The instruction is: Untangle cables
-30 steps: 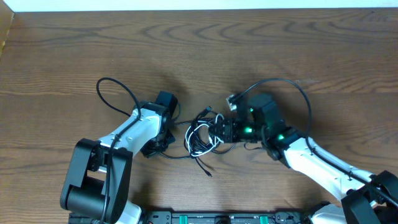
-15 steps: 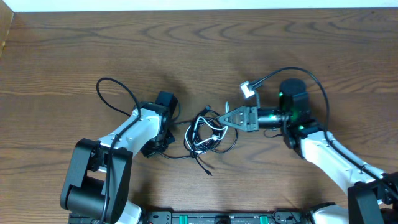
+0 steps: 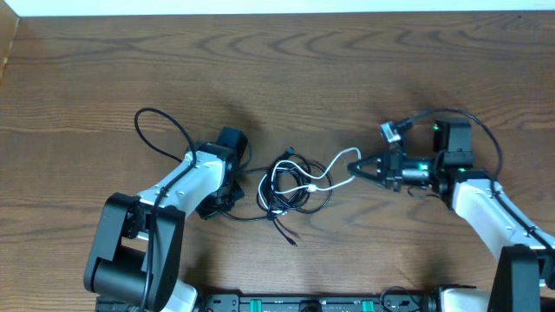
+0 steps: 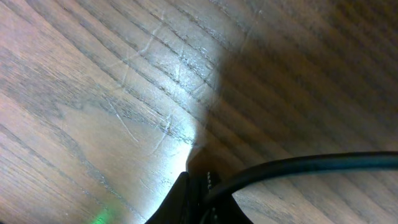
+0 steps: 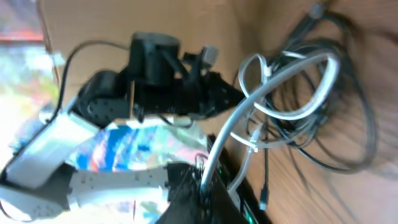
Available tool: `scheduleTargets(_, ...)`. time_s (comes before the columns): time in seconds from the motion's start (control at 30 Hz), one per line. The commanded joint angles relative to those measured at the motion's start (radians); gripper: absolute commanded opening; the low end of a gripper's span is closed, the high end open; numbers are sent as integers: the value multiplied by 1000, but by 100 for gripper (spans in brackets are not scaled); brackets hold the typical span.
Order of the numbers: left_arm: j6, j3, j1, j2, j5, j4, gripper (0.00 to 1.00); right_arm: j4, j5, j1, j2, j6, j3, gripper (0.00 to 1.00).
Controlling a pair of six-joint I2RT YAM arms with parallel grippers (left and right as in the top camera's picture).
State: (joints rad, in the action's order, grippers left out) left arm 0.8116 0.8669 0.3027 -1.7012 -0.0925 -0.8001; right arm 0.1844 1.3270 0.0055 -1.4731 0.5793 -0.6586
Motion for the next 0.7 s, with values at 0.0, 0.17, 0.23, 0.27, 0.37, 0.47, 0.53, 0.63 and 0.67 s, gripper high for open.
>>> scheduleTargets(0.0, 10, -46, -11, -44, -5, 21, 8, 138, -41, -70, -4, -229, 0, 1)
scheduleTargets(0.17, 10, -46, -11, -44, -5, 21, 8, 318, -188, -151, -4, -341, 0, 1)
scheduleTargets(0.23, 10, -46, -11, -44, -5, 21, 8, 367, -238, -174, -4, -376, 0, 1)
scheduleTargets(0.27, 10, -46, -11, -44, -5, 21, 8, 389, -265, -183, -4, -390, 0, 1)
scheduleTargets(0.37, 10, -46, -11, -44, -4, 21, 8, 431, -333, -203, -4, -418, 0, 1)
scheduleTargets(0.47, 10, -46, -11, -44, -4, 21, 8, 452, -394, -211, -4, -420, 0, 1)
scheduleTargets(0.53, 10, -46, -11, -44, -4, 21, 8, 470, -405, -208, -4, -423, 1, 1)
scheduleTargets(0.63, 10, -46, -11, -44, 0, 24, 8, 508, -406, -182, -4, -475, 12, 1)
scheduleTargets(0.67, 10, -46, -11, -44, 2, 24, 8, 513, -406, -172, -4, -487, 19, 1)
